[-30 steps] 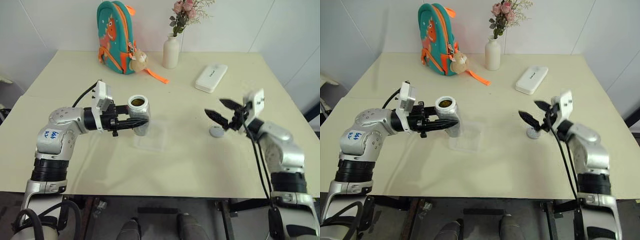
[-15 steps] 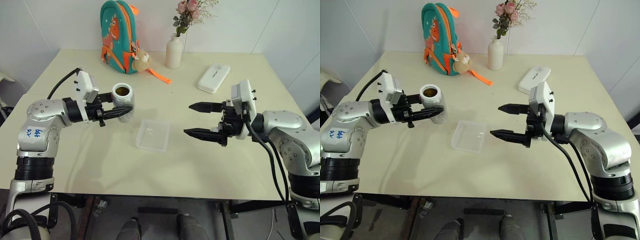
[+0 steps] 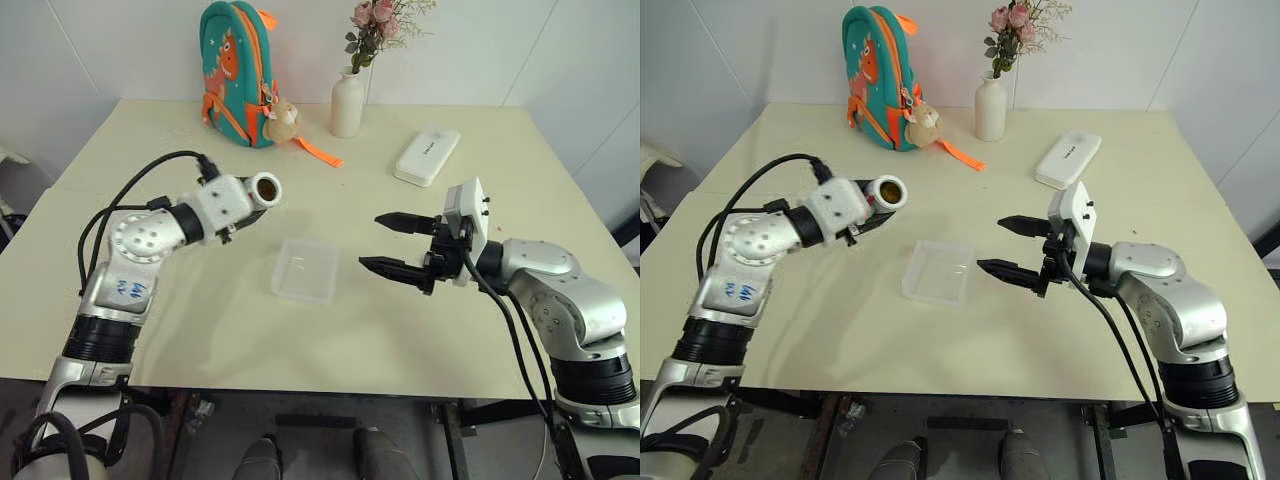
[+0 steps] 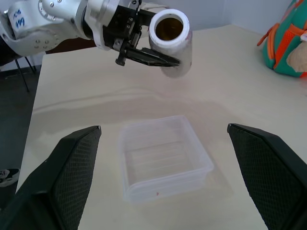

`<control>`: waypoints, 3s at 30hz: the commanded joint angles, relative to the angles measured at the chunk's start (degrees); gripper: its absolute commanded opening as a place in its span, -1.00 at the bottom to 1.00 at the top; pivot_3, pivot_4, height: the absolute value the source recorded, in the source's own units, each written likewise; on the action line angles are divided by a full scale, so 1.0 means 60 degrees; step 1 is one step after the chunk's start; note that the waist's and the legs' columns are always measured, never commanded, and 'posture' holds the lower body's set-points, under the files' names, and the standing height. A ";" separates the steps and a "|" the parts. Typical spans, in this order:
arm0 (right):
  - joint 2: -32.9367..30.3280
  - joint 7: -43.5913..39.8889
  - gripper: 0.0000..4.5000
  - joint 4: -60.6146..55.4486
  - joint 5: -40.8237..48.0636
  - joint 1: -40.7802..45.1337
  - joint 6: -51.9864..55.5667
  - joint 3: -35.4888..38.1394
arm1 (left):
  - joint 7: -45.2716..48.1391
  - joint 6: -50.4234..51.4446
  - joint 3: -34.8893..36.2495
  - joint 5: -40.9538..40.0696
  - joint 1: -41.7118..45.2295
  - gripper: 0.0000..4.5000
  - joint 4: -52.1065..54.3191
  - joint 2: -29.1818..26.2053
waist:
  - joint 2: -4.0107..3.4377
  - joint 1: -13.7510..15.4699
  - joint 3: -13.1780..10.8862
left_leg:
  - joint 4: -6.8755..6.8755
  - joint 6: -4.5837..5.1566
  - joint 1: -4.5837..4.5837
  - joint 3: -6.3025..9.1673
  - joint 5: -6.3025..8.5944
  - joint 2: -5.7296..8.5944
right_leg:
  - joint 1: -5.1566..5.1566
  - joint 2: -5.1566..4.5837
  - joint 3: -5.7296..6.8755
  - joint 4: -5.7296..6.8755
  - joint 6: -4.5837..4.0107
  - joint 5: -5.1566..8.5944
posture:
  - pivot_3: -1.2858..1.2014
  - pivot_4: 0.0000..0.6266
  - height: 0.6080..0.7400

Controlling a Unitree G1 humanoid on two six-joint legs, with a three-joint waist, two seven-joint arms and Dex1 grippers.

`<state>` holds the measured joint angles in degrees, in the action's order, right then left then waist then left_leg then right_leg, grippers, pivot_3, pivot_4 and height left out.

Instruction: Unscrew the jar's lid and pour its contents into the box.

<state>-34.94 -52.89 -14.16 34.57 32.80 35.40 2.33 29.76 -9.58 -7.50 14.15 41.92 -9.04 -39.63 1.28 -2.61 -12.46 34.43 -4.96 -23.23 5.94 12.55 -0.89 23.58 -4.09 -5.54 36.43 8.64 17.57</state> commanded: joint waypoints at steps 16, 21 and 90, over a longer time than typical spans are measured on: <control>0.1234 0.1168 0.97 0.0163 0.0125 0.0114 -0.0211 0.0313 | -1.0521 -0.2194 -0.3271 1.1583 0.1630 -0.14 -0.0275 -0.1409 | 0.0001 0.0153 0.0000 | -0.0004 0.0004 0.0001 -0.0010 0.0002 0.0002 | 0.0008 0.0001 -0.0009 0.0017 0.0006 -0.0002 | 0.03 -0.52 1.00; 0.1459 0.1200 0.97 0.0414 0.0186 0.0307 -0.0288 0.0333 | -1.0631 -0.2165 -0.3651 1.2109 0.1913 -0.14 -0.0312 -0.1437 | 0.0001 0.0150 0.0000 | -0.0004 0.0005 0.0002 -0.0011 0.0001 0.0004 | 0.0009 0.0001 -0.0009 0.0025 0.0006 -0.0002 | 0.03 -0.52 1.00; 0.0048 -0.0632 1.00 0.0954 -0.1613 -0.1053 -0.3186 0.0169 | 0.1843 0.2856 0.5762 -0.5762 -0.6722 0.99 0.3352 -0.0982 | 0.0018 0.0012 0.0010 | 0.0093 0.0005 0.0024 -0.0019 -0.0013 -0.0011 | -0.0029 0.0009 -0.0015 0.0021 -0.0178 0.0039 | 0.03 -0.52 1.00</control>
<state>-33.43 -55.47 -8.21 23.76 24.91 16.61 2.65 36.95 10.93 26.08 -19.73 1.09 8.15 -43.58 1.39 -2.54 -12.39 34.97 -4.88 -23.09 5.80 12.41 -0.95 23.37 -4.04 -5.64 36.37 7.53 17.67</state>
